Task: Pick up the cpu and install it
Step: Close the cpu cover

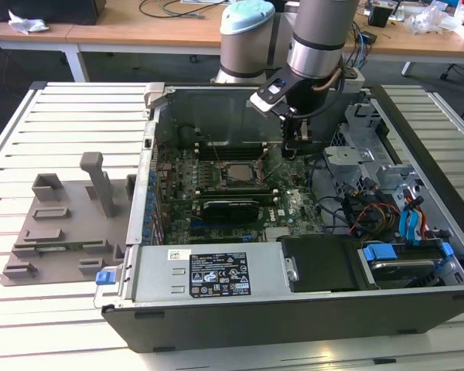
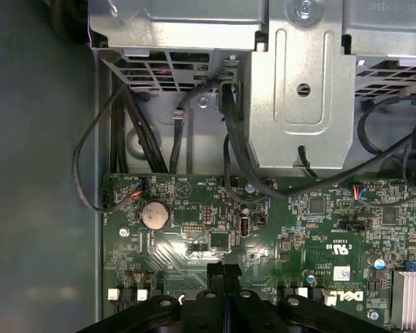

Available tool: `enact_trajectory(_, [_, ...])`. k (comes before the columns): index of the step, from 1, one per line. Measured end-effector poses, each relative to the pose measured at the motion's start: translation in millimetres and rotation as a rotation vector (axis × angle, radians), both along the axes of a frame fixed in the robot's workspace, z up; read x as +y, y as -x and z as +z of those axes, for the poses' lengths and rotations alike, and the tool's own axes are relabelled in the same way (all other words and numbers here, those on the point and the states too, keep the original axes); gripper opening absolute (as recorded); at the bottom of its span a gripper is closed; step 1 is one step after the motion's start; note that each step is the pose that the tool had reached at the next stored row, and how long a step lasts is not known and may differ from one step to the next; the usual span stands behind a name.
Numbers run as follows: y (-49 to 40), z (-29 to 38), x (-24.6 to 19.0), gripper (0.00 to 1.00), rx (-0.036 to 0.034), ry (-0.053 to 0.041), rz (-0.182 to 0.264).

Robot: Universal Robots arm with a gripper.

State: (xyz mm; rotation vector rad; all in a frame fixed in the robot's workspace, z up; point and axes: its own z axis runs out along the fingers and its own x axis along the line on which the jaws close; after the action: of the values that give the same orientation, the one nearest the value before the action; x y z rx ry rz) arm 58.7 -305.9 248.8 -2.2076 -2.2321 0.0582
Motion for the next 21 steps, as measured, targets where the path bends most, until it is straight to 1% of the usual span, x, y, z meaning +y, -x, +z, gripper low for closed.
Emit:
enact_trajectory(7, [8.6,0.0,0.0,0.11,0.0001,0.0,0.0])
enact_trajectory(9, [13.1,0.0,0.0,0.11,0.0001,0.0,0.0])
enact_trajectory(16, [21.7,-0.2,0.0,0.11,0.0,0.0,0.0])
enact_trajectory(18, [25.8,-0.3,0.0,0.11,0.0,-0.0001,0.0])
enact_trajectory(21, [29.5,-0.5,0.0,0.11,0.0,0.0,0.0])
